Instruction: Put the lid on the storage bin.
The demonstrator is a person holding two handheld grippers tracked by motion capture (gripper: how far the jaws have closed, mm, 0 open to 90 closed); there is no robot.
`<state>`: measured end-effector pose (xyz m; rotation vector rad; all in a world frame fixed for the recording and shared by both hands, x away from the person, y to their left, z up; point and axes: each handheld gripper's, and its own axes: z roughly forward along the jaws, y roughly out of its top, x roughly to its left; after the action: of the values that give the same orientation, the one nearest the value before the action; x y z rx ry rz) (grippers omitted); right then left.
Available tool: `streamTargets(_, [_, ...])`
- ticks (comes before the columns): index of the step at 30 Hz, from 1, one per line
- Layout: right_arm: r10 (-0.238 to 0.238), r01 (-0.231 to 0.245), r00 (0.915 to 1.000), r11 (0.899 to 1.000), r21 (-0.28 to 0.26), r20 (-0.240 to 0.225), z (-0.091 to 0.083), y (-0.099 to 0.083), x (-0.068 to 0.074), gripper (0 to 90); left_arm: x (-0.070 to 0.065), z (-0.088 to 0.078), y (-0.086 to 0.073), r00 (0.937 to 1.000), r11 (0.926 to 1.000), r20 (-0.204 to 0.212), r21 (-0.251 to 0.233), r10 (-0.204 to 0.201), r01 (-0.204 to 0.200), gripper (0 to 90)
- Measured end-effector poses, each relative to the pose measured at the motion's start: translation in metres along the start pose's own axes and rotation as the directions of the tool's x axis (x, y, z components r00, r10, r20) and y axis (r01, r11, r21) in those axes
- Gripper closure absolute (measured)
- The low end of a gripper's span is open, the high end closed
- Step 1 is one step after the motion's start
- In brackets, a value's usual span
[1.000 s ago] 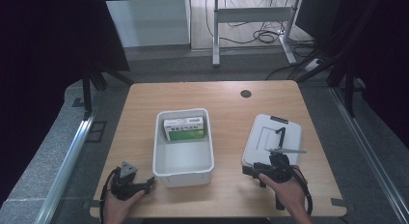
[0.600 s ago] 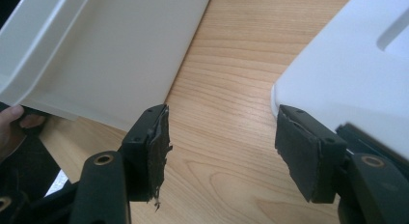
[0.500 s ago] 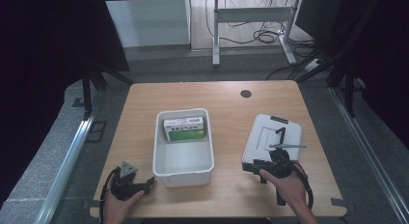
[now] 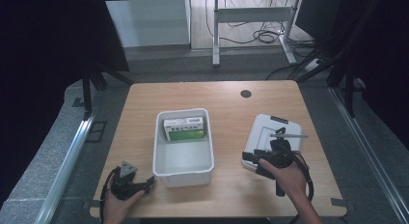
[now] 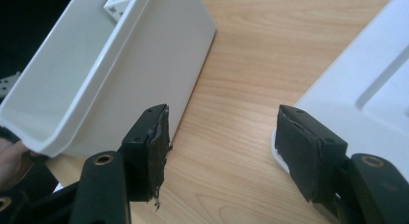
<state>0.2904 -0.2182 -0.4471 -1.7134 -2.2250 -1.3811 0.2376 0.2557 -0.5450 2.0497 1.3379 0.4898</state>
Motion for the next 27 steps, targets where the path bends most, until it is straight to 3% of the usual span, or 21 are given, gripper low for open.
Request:
streamTargets(13, [-0.015,0.015,0.9997,1.0,-0.012,0.019,-0.016,0.019,0.003,37.0,0.0,0.0,0.0,1.0,1.0,0.0,-0.001,-0.002,0.002,13.2])
streamTargets(27, [-0.001,0.001,0.9962,1.0,-0.007,0.087,-0.034,0.045,-0.01,37.0,0.0,0.0,0.0,1.0,1.0,-0.002,-0.004,-0.003,0.003,13.3])
